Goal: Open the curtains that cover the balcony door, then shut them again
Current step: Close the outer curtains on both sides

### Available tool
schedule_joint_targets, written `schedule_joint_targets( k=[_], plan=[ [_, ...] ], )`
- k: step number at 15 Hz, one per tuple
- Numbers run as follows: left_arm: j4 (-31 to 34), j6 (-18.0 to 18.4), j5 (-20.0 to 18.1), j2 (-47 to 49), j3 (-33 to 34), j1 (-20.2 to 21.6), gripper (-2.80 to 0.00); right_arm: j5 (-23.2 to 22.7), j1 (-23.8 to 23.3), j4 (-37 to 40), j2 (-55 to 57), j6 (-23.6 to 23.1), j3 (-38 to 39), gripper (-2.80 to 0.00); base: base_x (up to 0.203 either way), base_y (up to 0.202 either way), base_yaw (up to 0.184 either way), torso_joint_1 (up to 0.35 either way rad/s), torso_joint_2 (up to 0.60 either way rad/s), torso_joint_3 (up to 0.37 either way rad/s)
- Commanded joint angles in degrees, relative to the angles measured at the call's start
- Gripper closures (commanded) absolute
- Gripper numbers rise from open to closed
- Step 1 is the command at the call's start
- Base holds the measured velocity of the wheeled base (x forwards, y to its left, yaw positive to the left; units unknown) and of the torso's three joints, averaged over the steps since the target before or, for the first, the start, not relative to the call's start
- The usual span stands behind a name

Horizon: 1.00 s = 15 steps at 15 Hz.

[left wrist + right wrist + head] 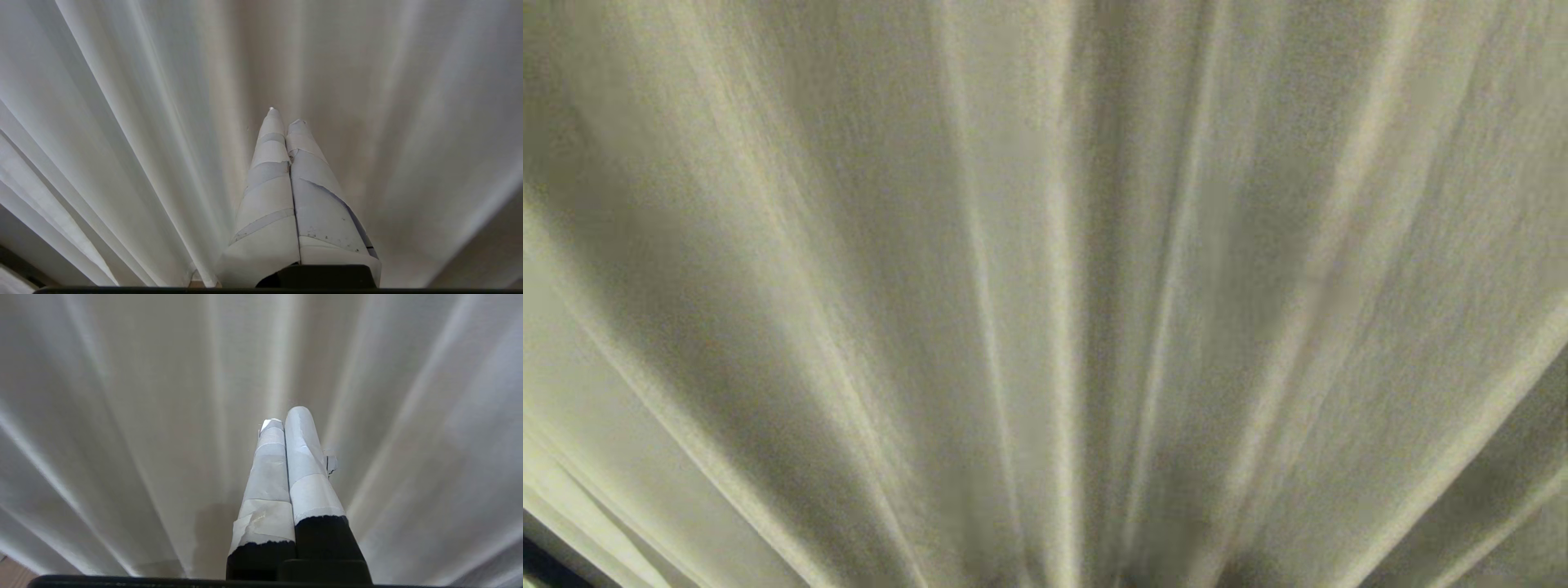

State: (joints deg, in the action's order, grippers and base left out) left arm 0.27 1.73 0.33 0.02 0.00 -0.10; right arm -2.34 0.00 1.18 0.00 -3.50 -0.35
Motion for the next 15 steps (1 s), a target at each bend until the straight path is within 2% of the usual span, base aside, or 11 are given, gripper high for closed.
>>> schedule_joint_targets(
  k=[1, 15],
  plan=[
    [-0.1, -0.1, 0.0, 0.0, 0.0, 0.0, 0.00, 0.0, 0.0, 0.0, 0.0, 0.0, 0.0, 0.00, 0.000, 0.000, 0.000, 0.000, 0.00, 0.000],
    [-0.1, -1.2, 0.0, 0.0, 0.0, 0.0, 0.00, 0.0, 0.0, 0.0, 0.0, 0.0, 0.0, 0.00, 0.000, 0.000, 0.000, 0.000, 0.00, 0.000]
  ],
)
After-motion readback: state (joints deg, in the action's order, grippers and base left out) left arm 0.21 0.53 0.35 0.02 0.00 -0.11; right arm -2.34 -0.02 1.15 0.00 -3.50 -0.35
